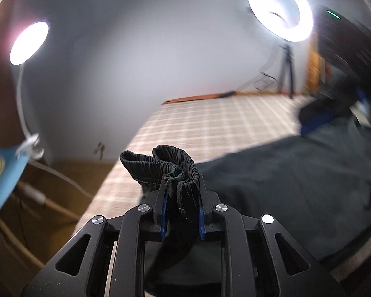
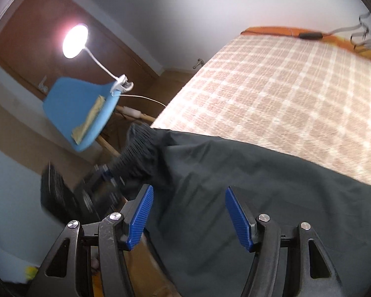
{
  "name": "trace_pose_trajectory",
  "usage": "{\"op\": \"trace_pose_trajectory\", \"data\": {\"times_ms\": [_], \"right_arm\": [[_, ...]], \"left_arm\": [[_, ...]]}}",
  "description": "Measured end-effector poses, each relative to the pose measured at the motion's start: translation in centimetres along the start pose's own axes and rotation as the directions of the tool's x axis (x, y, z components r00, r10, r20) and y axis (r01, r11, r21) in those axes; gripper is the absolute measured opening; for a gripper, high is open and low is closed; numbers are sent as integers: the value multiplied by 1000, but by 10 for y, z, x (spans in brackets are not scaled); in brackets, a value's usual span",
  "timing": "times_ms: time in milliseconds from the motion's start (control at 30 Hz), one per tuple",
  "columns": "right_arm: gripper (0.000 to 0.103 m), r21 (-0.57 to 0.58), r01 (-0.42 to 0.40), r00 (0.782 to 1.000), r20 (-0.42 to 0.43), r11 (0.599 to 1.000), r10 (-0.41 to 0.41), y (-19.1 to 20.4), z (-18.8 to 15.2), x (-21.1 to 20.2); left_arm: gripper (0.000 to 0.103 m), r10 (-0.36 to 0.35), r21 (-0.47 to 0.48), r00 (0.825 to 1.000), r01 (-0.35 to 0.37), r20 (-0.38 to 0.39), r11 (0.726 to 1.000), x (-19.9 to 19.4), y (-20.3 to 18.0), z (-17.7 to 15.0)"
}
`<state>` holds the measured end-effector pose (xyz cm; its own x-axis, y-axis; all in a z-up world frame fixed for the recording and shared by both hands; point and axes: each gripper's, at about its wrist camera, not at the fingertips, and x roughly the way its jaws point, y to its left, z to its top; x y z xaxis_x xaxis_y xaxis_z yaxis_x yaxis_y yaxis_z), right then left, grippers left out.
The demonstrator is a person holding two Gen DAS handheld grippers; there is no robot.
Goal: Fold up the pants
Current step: 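Grasp the waistband with the right tool while the left tool holds it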
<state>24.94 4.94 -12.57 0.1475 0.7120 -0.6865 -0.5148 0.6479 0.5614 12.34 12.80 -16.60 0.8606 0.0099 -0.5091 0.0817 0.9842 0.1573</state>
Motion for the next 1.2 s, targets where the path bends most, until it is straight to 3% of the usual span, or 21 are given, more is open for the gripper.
{"op": "trace_pose_trajectory", "data": {"times_ms": [200,367,533,667,700,767,833,1067,1200], "right_arm": [[65,81,-92,994,-43,992,96,-8,1,34],[65,125,-138,986,-75,983,148,-9,1,63],[65,144,-119,986,-101,982,134,-7,11,80],[62,120,-19,989,-140,993,36,-1,20,86],[57,115,8,989,-148,993,9,0,21,87],[31,113,32,987,-159,993,-13,-1,21,87],[23,124,19,989,-150,992,-1,-4,19,85],[17,167,-20,998,-52,986,29,-28,1,37],[17,184,-20,1000,-1,983,20,-39,-8,5]], "left_arm": [[16,-32,110,999,32,-6,993,2,-43,-3],[16,-28,250,1000,25,9,968,-4,-74,-8],[16,-23,360,1000,14,21,933,-5,-95,-13],[16,-29,427,999,15,25,904,-7,-112,-16],[16,-32,431,999,17,26,902,-7,-114,-16],[17,-41,412,999,27,24,911,-9,-118,-13],[17,-52,387,998,37,28,921,-11,-117,-11],[17,-142,311,988,116,60,943,-28,-132,14],[17,-206,290,975,175,78,941,-37,-148,31]]}}
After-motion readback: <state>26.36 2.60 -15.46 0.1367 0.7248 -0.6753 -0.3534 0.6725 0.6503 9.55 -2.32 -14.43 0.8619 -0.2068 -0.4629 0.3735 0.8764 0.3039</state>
